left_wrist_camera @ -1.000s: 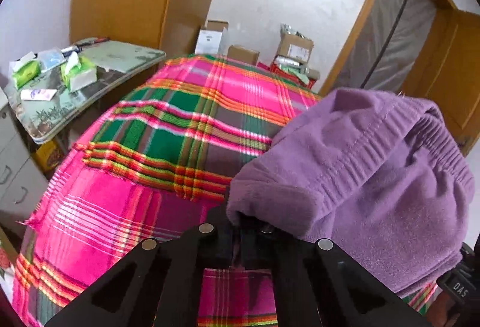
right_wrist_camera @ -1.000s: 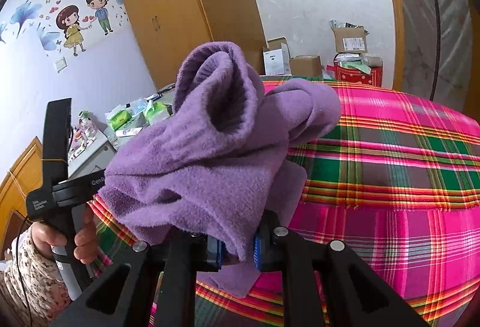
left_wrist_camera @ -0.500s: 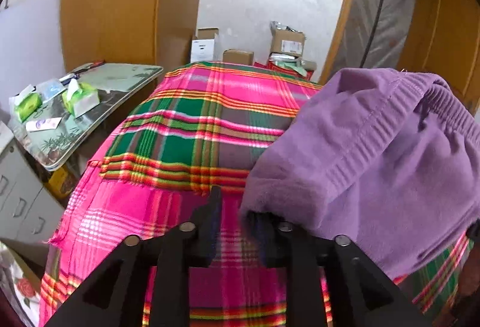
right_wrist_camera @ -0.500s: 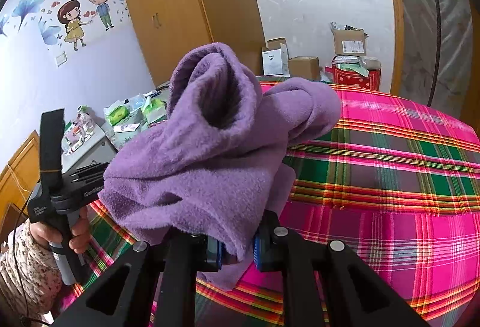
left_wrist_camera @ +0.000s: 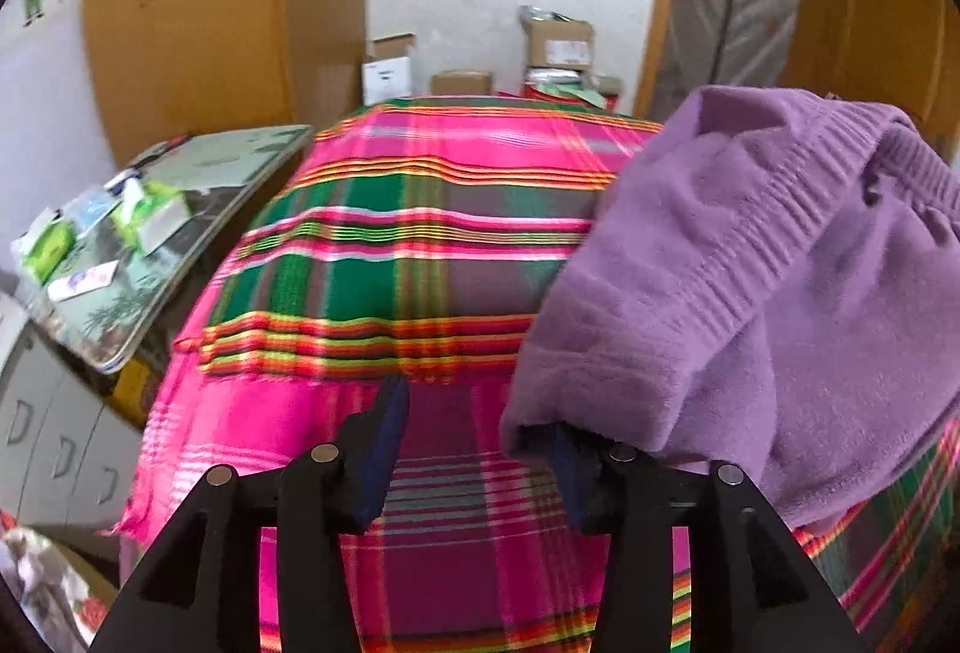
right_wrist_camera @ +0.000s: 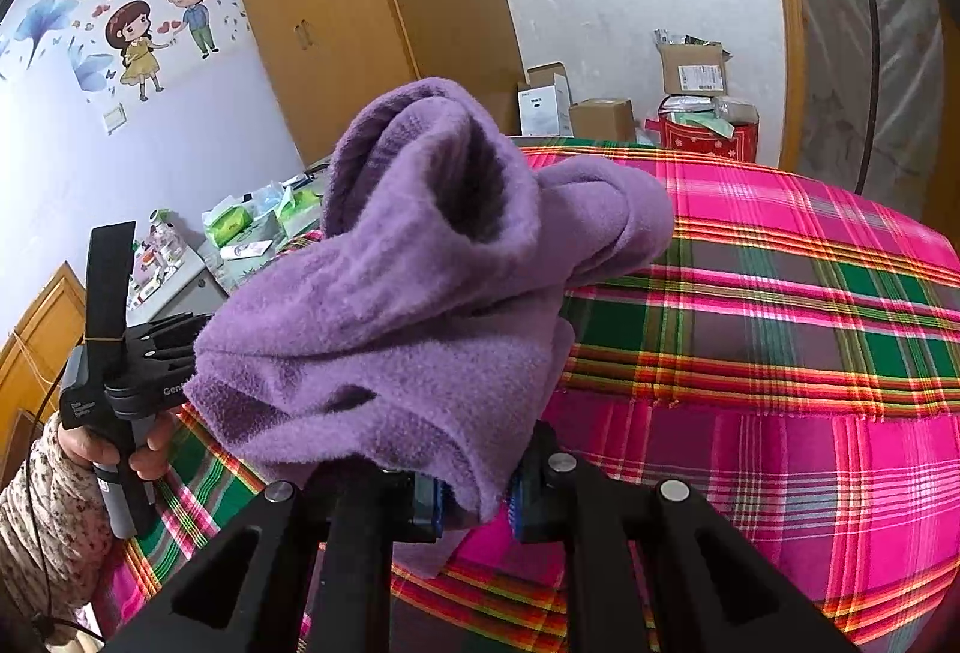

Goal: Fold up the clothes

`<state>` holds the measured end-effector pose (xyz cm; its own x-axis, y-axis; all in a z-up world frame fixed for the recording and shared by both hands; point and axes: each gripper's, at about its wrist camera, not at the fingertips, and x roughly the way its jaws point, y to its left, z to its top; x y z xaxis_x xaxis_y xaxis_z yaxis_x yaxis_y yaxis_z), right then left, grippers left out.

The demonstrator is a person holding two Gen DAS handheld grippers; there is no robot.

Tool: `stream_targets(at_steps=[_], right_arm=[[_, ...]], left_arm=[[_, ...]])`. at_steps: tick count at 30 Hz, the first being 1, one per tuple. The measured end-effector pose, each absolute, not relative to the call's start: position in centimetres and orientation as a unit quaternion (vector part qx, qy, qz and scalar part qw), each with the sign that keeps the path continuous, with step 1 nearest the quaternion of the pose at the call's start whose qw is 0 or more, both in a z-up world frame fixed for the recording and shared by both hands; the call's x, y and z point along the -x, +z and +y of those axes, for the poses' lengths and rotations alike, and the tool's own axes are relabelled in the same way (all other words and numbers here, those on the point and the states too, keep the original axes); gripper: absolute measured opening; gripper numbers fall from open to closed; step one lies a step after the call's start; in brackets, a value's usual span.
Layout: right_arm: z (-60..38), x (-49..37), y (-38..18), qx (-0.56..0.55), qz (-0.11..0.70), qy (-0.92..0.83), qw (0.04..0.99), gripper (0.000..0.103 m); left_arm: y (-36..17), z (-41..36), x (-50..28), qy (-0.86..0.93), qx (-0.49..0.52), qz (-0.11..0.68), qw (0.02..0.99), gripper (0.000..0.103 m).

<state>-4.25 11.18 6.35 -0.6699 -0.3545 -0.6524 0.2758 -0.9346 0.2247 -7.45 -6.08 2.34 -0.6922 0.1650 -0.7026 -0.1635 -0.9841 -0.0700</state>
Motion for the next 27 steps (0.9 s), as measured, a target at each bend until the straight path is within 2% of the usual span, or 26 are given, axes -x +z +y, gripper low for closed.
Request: stream_targets(at_steps=[5, 7, 8, 11, 27], right_arm=[[11.4, 4.5, 6.0, -0.372, -0.056, -0.911, 0.172, 0.015], [11.5, 4.5, 5.8, -0.373, -0.057, -0.91, 0.172, 0.015], [11.5, 4.6, 5.8, -0.374, -0.057, -0.91, 0.172, 0.015], [11.6, 4.6, 5.9, -0.371, -0.055, -0.911, 0.17, 0.015], [12.0, 2.3, 10.2, -0.33, 0.019, -0.932, 0.148, 0.014]], left_arm=[[3.0, -5.6, 7.6, 0.922, 0.373, -0.008, 0.101, 0.046], [3.3, -5.4, 7.7, 0.923, 0.37, -0.011, 0.106, 0.034], [3.4, -5.3, 7.7, 0.923, 0.368, -0.013, 0.108, 0.016], [3.8, -5.0, 7.9, 0.924, 0.363, -0.017, 0.115, 0.003], [6.8, -5.1, 6.0, 0.936, 0.323, -0.062, 0.125, 0.002]])
